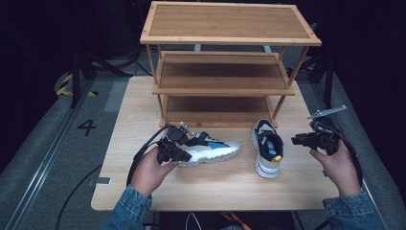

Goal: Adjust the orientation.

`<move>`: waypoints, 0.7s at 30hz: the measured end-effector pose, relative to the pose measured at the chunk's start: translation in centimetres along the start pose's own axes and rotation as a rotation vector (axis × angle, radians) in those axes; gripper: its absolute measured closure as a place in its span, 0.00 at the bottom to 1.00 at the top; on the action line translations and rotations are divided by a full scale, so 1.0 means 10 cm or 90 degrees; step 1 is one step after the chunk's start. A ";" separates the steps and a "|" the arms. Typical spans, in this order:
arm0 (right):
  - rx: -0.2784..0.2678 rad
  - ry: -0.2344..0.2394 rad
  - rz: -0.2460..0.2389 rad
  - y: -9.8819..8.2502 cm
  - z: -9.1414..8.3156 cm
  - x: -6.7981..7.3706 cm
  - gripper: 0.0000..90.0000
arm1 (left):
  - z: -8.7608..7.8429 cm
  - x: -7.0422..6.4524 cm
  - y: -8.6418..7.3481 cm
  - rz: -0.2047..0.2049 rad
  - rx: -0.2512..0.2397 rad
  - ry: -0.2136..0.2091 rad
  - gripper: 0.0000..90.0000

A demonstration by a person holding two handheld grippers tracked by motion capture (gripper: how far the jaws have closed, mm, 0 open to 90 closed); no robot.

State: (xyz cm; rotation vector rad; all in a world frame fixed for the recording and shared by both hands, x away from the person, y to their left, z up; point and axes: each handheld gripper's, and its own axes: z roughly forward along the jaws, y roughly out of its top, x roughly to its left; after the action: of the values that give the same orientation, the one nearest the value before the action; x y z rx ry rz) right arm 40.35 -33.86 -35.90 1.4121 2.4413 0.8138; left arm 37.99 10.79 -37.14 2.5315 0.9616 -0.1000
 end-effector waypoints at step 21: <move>-0.006 0.008 -0.012 0.08 0.01 0.06 0.74 | -0.37 -0.39 -0.06 0.058 -0.012 -0.033 0.84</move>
State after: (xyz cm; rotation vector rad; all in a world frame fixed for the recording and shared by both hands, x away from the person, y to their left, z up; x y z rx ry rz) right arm 40.69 -33.01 -35.46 1.3826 2.4537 0.8316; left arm 34.33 10.29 -33.21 2.5374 0.8221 -0.1281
